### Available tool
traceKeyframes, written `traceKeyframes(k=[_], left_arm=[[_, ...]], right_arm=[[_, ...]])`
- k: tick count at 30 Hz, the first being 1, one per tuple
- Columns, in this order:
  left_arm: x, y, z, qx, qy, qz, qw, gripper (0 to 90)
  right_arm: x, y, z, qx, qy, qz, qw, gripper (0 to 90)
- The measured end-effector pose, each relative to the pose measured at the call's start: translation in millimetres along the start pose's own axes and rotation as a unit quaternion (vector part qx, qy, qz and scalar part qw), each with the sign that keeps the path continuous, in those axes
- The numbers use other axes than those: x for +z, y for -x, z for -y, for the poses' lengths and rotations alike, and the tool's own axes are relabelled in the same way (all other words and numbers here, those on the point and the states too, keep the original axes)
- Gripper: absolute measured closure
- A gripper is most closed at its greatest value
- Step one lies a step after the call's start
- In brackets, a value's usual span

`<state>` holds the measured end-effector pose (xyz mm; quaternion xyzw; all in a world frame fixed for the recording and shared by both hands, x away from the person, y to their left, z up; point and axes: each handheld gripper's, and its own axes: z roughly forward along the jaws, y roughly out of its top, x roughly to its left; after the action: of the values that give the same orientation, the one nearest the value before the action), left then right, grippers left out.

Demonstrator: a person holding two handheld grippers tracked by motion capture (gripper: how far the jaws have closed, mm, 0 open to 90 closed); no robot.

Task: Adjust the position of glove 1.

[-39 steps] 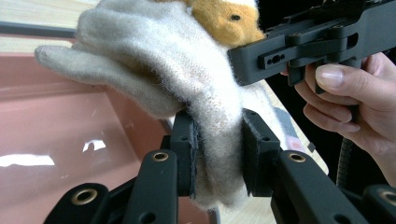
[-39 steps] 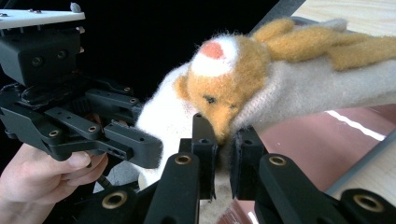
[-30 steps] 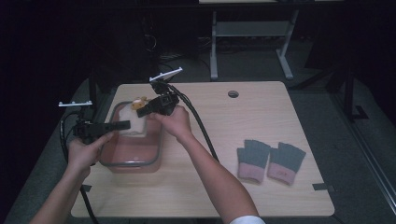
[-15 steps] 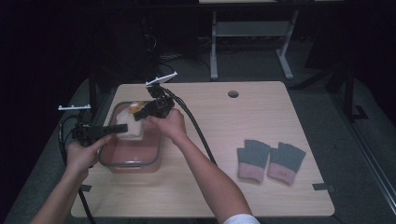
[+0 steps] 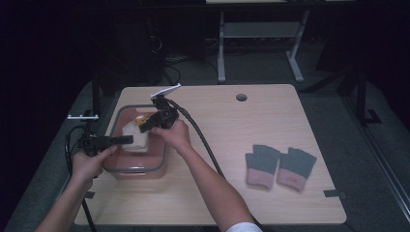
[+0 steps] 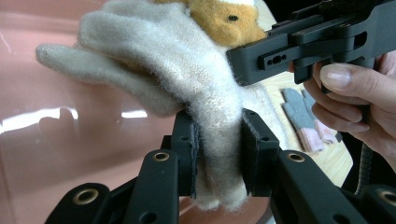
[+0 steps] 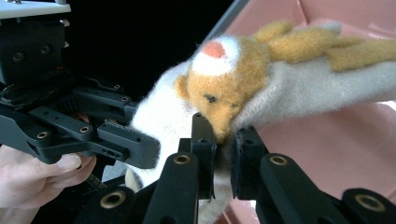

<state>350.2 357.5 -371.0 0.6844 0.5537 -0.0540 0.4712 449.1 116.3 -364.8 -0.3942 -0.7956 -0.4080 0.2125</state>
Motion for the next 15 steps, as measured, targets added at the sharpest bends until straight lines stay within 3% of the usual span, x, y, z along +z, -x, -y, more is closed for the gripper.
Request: traceKeyframes(k=[8, 15], left_arm=[[11.2, -7.9, 5.5, -0.023, -0.033, -0.027, 0.9988, 70.1], [19.3, -11.4, 9.0, -0.022, -0.056, -0.04, 0.9973, 70.1]], right_arm=[[15.6, 12.4, 7.3, 0.015, -0.02, 0.009, 0.9996, 81.3], [22.1, 17.0, 11.1, 0.018, -0.034, 0.023, 0.999, 79.1]])
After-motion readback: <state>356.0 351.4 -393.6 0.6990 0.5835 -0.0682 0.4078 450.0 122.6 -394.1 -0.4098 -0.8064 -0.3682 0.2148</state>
